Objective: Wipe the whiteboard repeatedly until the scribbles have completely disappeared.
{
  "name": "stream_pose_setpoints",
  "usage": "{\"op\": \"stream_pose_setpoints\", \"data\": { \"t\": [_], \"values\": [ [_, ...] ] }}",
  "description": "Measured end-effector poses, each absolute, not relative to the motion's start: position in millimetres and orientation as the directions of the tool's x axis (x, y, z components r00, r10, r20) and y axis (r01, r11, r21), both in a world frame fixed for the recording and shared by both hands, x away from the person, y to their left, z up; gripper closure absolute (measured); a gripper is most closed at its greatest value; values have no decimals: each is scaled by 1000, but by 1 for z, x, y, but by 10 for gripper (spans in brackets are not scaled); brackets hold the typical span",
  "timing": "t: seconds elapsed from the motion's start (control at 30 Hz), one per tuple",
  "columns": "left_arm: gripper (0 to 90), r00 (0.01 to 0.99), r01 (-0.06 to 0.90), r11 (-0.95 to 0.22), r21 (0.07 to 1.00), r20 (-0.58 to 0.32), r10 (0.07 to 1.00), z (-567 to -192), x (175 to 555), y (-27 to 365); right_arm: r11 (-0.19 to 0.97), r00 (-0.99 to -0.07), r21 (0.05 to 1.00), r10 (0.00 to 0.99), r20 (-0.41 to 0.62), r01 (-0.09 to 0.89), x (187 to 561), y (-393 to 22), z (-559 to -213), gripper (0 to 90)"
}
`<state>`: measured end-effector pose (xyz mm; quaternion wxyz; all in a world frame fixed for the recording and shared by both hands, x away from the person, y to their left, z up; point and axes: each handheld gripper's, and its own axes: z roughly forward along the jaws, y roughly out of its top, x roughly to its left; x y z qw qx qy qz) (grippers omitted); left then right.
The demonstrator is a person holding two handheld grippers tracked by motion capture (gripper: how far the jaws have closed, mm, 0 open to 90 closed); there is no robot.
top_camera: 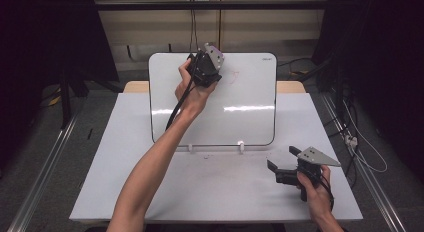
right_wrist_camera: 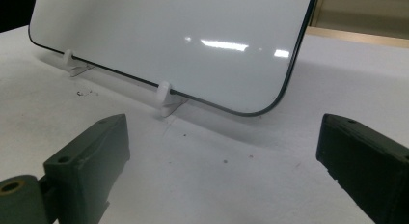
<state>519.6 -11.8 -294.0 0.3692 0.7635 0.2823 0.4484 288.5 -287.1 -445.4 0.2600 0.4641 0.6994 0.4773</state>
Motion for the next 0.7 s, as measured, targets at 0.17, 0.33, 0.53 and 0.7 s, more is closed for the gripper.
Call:
{"op": "stream_pose_setpoints", "data": {
  "t": [0.17, 0.33, 0.53, 0.7],
  "values": [
    [410, 456, 77, -585, 808, 493, 741, -302, 514, -29, 115, -435, 909, 897, 78, 400, 289, -287, -446, 43],
    [411, 516, 36, -655, 755, 547, 659, -321, 494, -62, 115, -434, 910, 897, 77, 397, 289, -287, -445, 42],
    [410, 531, -9, -691, 723, 589, 610, -344, 470, -86, 122, -440, 908, 895, 75, 401, 289, -286, -446, 41],
    [411, 529, 26, -641, 767, 534, 660, -330, 486, -71, 125, -443, 909, 894, 71, 398, 288, -285, -446, 39]
  ]
}}
